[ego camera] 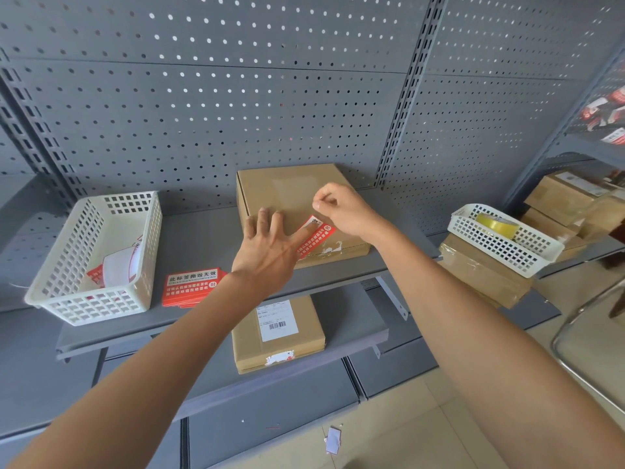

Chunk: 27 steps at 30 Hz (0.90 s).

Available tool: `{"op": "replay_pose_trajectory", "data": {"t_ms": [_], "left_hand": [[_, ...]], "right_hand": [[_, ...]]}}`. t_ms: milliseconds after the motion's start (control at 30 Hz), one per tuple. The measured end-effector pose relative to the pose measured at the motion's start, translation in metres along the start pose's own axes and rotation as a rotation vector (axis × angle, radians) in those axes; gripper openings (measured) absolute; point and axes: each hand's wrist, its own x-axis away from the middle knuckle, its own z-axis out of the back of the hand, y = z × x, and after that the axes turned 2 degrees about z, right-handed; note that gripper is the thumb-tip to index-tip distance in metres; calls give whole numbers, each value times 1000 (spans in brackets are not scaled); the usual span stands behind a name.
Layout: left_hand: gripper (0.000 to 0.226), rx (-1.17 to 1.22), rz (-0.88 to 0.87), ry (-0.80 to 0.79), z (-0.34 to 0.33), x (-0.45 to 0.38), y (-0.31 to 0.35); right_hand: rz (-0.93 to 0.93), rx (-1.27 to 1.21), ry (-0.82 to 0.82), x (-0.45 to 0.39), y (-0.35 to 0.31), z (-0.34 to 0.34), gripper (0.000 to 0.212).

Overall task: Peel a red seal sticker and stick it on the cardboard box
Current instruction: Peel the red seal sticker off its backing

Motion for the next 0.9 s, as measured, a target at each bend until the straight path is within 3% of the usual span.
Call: {"op": "replay_pose_trajectory", "data": {"t_ms": [133,300,900], "left_hand": [[76,4,-5,15,-2,1,0],[78,-2,-4,27,-4,1,1],[80,4,-20,70,-8,4,0]], "right_hand": [[27,144,-61,1,7,7,29],[56,165,-50,5,5,2,17],[0,78,-124,3,1,9,20]]}}
